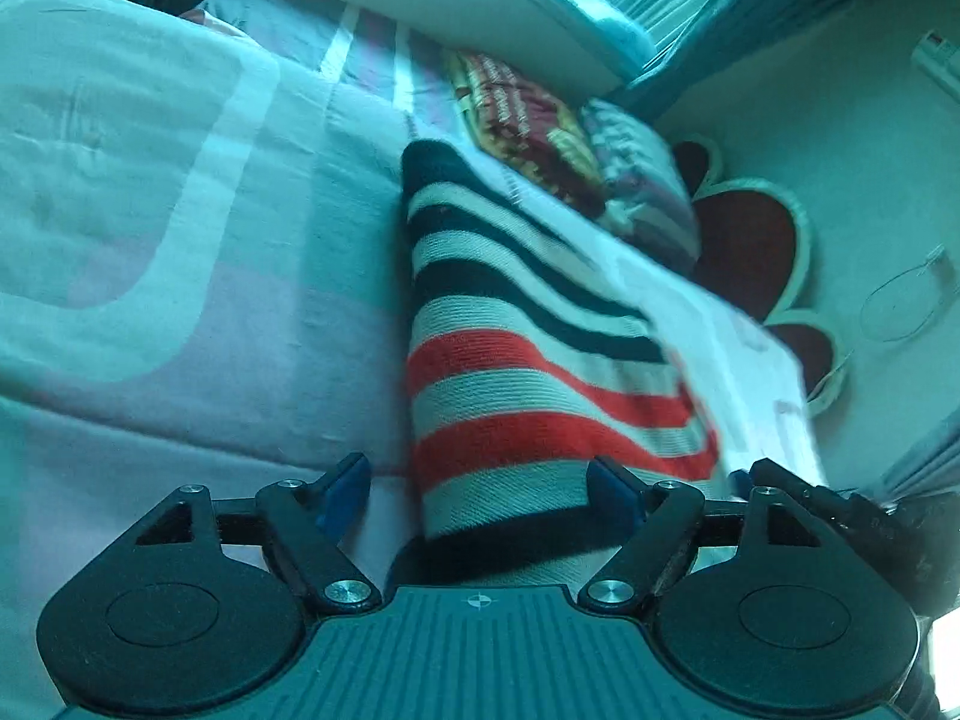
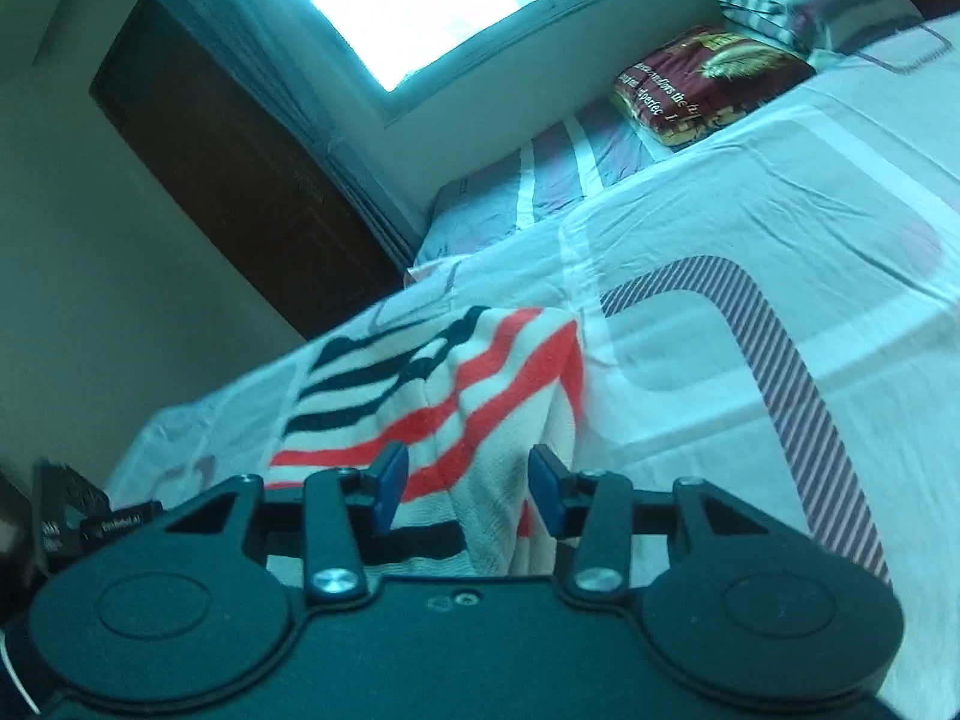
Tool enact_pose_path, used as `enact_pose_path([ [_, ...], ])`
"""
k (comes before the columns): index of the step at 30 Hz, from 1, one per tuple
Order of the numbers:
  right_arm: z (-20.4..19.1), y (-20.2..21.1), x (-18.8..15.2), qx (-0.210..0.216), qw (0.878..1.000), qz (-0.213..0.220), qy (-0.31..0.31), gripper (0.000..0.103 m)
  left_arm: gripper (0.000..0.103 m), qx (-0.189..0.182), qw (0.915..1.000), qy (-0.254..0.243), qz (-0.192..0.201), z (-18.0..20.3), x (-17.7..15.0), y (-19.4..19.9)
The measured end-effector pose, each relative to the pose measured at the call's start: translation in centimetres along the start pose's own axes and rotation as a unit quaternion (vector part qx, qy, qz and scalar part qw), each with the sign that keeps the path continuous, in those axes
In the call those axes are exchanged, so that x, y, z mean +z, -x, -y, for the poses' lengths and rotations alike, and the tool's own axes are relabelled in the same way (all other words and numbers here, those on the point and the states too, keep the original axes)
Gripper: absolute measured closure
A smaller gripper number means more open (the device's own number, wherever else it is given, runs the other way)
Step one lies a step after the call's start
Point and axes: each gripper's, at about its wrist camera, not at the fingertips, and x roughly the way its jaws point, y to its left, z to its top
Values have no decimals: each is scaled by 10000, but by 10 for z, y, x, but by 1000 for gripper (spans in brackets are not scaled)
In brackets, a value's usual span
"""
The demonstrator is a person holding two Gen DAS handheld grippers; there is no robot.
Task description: Fold small clothes
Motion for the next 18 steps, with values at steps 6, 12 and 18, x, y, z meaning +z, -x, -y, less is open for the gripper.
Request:
enact_pose_path([
  [6,5,-15,4,-212,9996,-202,33,61,24,336,9979,-545,141,21,16,-2],
  [12,4,-38,30,-351,9992,-61,155,62,24,463,9969,-632,53,17,24,-21],
  [18,29,-26,28,233,9979,-361,-481,49,28,-298,9977,-467,-388,9,18,-9],
])
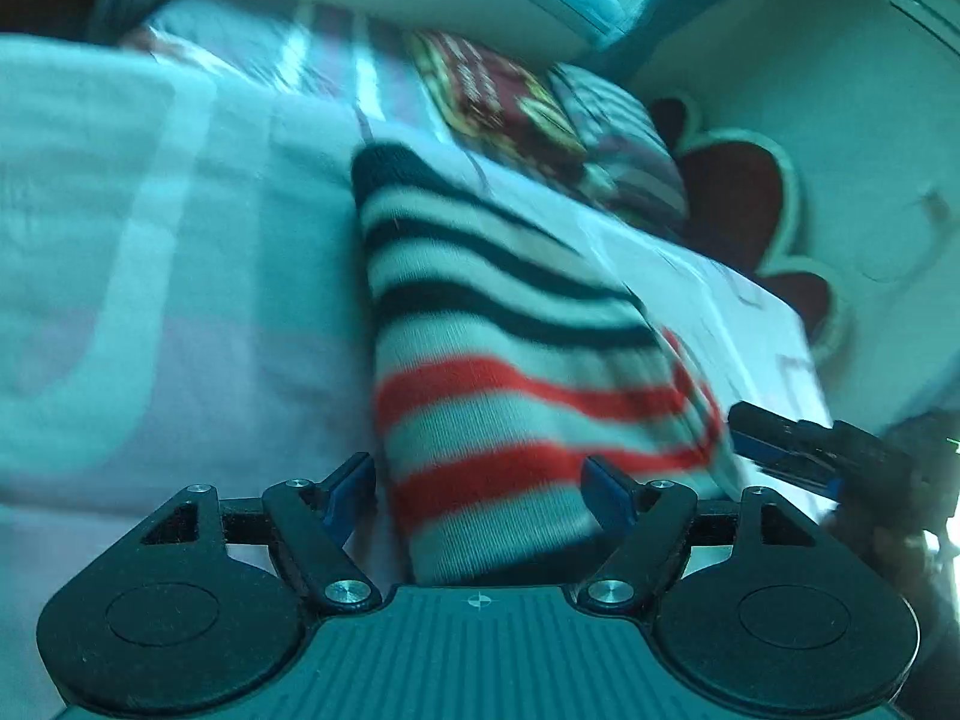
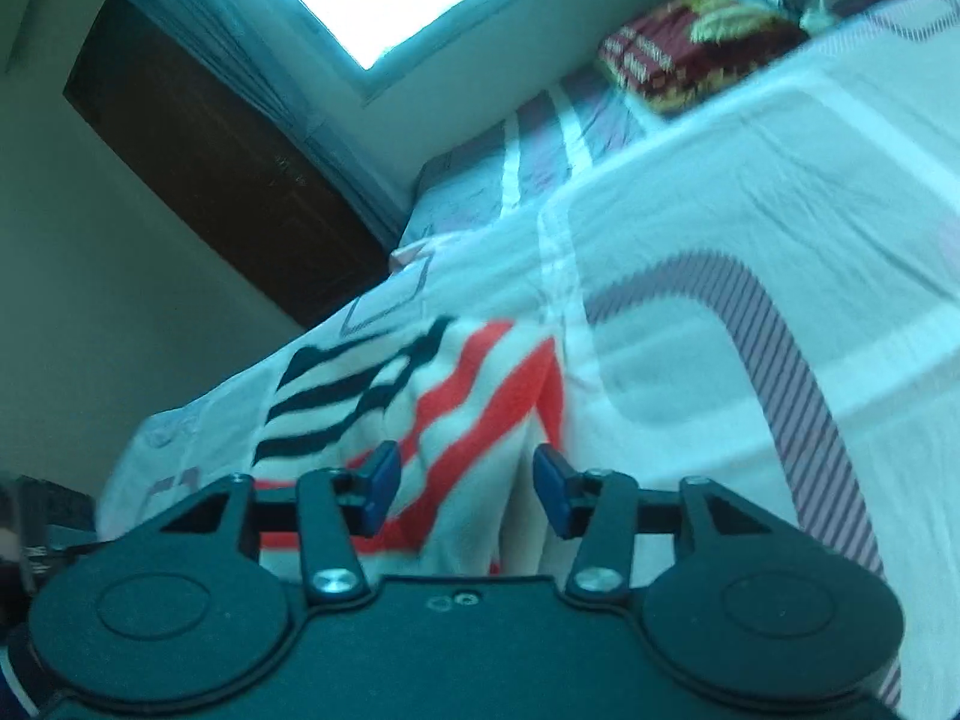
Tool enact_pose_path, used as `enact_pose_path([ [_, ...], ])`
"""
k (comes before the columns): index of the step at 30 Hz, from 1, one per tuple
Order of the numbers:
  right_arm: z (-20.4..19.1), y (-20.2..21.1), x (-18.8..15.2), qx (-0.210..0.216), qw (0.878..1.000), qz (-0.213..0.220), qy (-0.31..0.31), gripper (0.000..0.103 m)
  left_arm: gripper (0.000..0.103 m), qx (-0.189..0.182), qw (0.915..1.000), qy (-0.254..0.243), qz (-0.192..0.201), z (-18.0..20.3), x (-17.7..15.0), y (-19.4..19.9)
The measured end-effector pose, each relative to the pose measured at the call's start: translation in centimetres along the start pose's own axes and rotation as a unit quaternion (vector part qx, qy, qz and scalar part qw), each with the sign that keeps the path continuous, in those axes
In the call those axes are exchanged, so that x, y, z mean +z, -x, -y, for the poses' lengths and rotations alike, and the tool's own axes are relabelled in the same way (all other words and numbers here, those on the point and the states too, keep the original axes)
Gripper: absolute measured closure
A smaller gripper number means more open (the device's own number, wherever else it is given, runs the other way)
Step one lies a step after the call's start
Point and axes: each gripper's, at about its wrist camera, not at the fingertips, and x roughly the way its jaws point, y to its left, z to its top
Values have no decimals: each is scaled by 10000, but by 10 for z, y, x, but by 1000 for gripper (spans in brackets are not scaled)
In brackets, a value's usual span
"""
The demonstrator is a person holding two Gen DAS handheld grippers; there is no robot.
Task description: Fold small clothes
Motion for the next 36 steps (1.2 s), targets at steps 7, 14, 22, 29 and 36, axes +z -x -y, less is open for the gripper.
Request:
enact_pose_path([
  [7,41,2,-17,655,9921,-798,-715,38,29,-765,9957,359,-381,-17,-13,-3],
  [14,33,-24,-18,1071,9866,-998,-720,38,35,-1111,9892,915,-287,-31,-13,-17],
  [22,29,-25,-22,1186,9849,-1060,-677,51,36,-1007,9914,733,-389,-22,-10,-23],
  [29,34,-33,-22,1158,9858,-1000,-689,63,36,-1050,9921,595,-356,-20,0,-33],
  [36,10,-31,-25,737,9932,-885,-158,65,46,-531,9984,113,-170,3,-2,-33],
])
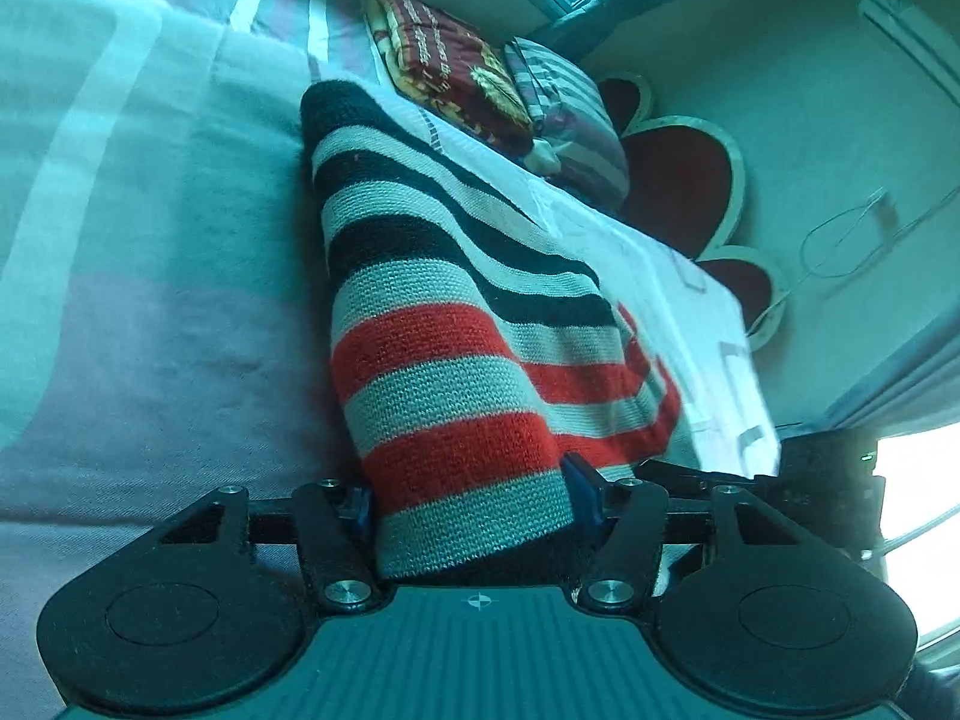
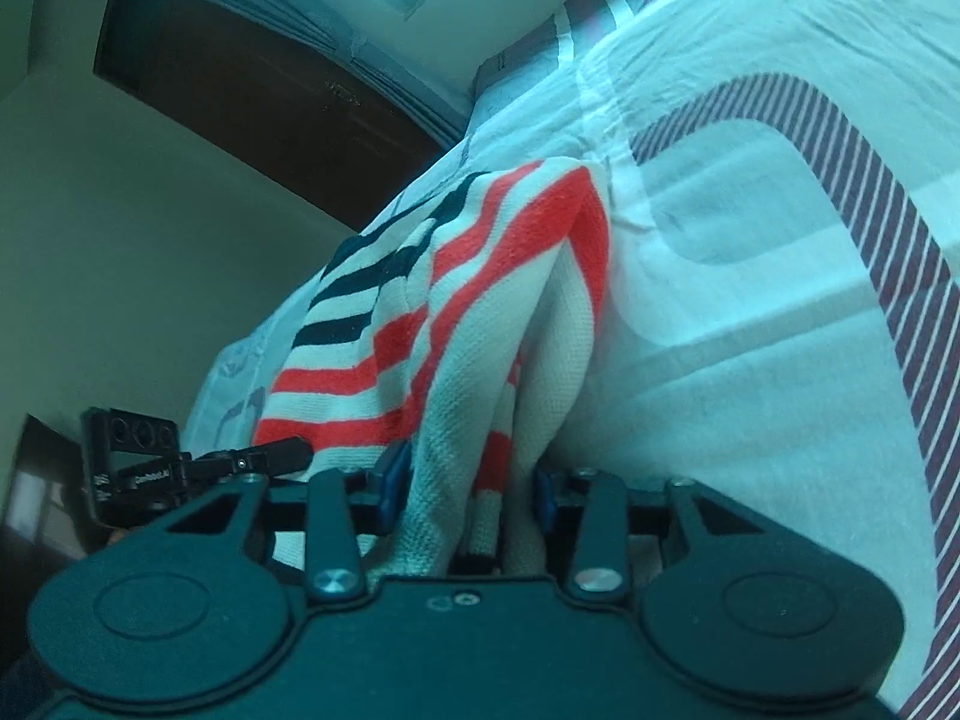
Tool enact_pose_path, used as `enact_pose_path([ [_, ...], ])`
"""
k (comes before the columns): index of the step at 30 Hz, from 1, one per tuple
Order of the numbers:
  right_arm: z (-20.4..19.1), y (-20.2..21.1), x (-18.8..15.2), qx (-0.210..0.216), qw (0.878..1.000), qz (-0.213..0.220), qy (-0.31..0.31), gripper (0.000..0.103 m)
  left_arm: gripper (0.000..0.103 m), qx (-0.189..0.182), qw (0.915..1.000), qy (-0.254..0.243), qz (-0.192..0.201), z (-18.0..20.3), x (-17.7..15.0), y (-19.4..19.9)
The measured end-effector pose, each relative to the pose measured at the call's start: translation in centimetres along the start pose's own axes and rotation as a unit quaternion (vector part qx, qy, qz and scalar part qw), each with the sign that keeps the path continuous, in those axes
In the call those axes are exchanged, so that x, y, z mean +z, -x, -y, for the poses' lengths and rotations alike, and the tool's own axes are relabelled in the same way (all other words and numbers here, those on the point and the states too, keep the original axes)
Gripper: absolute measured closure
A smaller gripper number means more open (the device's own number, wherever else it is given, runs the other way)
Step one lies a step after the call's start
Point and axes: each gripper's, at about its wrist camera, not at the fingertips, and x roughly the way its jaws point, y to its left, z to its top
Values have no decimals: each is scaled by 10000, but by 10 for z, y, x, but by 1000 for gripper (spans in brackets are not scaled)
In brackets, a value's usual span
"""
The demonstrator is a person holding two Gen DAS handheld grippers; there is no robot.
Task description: Fold small clothes
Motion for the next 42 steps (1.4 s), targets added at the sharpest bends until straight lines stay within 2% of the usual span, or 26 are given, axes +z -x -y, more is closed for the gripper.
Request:
enact_pose_path([
  [3,-21,3,-3,-436,9981,80,429,67,49,148,9998,-134,23,8,1,2],
  [5,-36,6,-7,-694,9946,162,748,68,51,66,9996,-224,133,11,1,8],
  [9,-57,14,-13,-866,9901,334,1051,69,53,124,9990,-384,209,23,2,18],
  [17,-87,39,-17,-942,9855,557,1294,69,53,142,9967,-744,290,50,5,46],
  [25,-127,67,-30,-999,9806,735,1515,69,53,103,9941,-970,482,76,-3,94],
  [34,-185,75,-66,-913,9774,747,1756,69,53,169,9926,-986,693,71,-37,173],
  [42,-242,51,-106,-604,9765,556,1995,69,53,477,9911,-805,949,44,-79,258],
])
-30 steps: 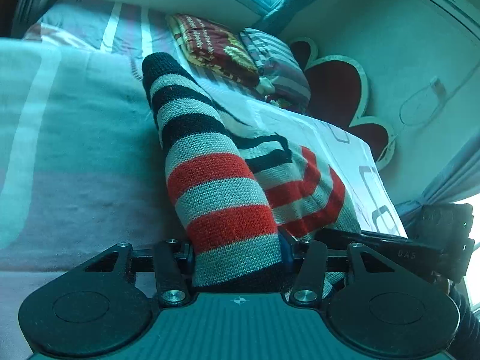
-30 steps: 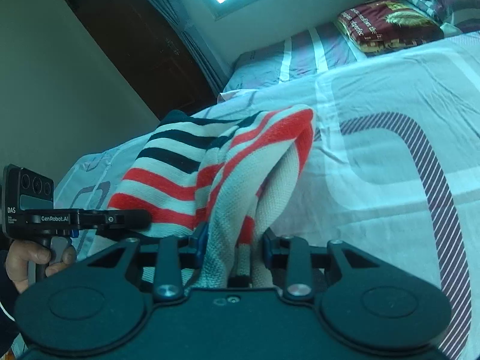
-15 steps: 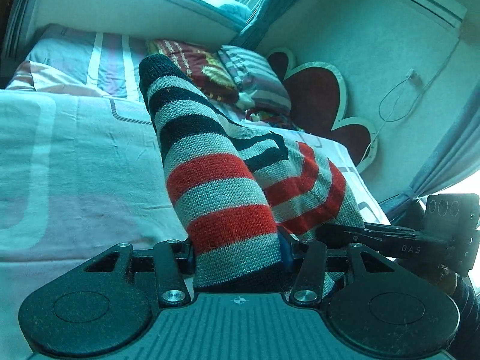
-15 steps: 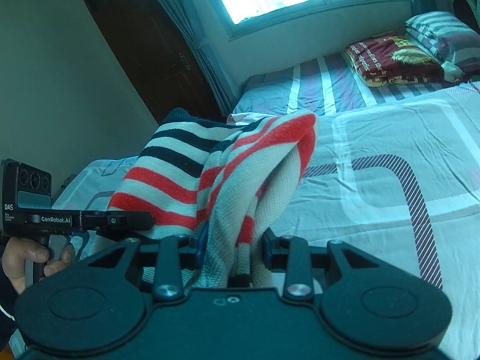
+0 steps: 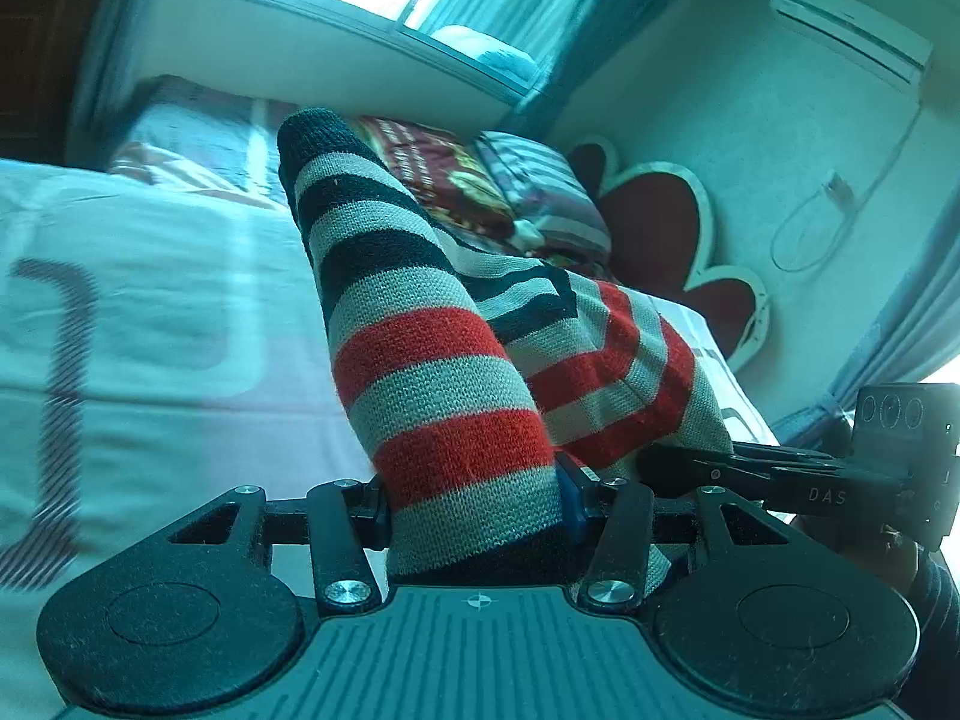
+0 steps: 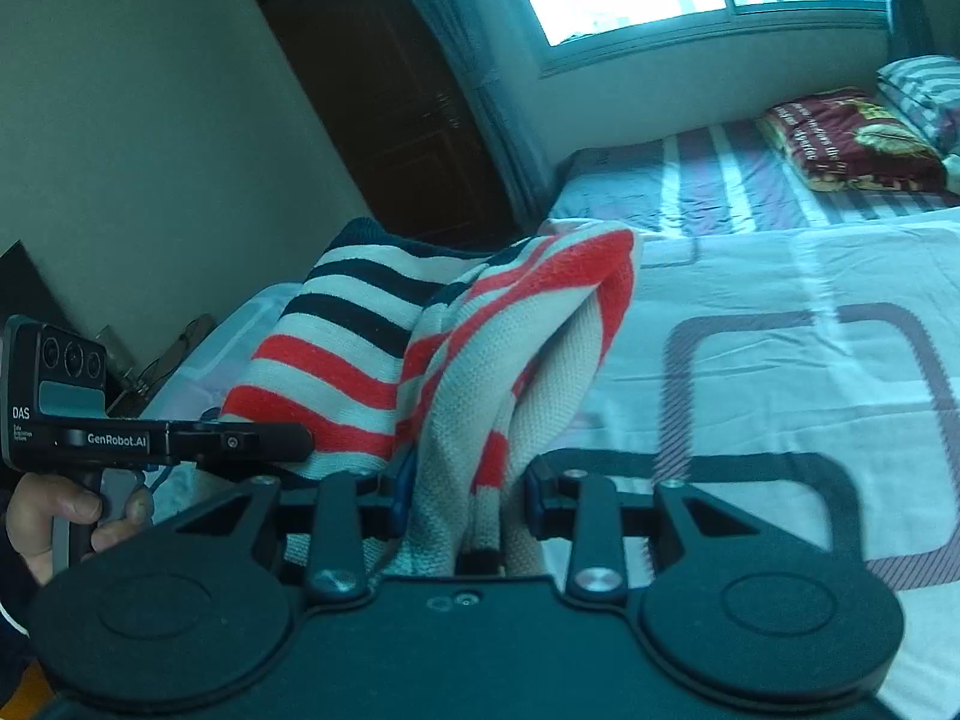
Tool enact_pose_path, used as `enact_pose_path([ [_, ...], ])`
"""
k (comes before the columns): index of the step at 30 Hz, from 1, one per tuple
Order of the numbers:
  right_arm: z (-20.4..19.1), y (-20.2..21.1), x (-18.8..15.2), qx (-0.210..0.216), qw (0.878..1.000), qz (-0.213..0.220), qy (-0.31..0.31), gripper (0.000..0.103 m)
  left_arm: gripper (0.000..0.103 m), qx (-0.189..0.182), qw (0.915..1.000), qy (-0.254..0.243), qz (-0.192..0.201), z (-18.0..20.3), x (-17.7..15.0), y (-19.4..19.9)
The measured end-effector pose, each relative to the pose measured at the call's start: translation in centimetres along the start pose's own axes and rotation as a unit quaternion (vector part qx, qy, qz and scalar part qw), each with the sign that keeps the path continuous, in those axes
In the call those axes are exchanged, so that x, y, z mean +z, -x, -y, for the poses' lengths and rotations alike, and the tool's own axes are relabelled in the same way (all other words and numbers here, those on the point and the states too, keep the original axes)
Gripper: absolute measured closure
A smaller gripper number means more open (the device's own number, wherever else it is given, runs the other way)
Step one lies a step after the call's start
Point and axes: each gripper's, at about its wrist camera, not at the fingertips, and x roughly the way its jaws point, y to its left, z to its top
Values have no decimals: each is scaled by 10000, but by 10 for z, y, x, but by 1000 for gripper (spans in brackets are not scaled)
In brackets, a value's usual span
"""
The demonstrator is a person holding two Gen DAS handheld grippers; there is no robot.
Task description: Fold small clothes
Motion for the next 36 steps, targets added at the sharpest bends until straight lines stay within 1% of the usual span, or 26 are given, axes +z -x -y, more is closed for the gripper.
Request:
enact_pose_path([
  [7,-52,-38,-15,346,9991,-219,146,69,53,400,9984,373,121,-42,-26,60],
  [12,-82,-69,-26,570,9973,-425,183,69,53,643,9957,655,155,-76,-48,80],
  [15,-92,-90,-31,638,9963,-542,212,69,53,760,9937,809,131,-95,-58,82],
  [20,-97,-123,-32,740,9943,-732,214,69,53,885,9917,935,67,-122,-68,78],
  [26,-97,-152,-36,822,9924,-900,152,69,53,972,9905,966,-89,-152,-65,67],
  [31,-87,-172,-42,898,9905,-1042,-2,69,53,990,9891,1069,-191,-172,-71,61],
  [34,-72,-187,-54,855,9877,-1287,-249,69,53,1069,9864,1214,-284,-188,-85,54],
  [36,-56,-195,-64,879,9851,-1406,-451,67,44,1034,9856,1332,-119,-197,-99,55],
])
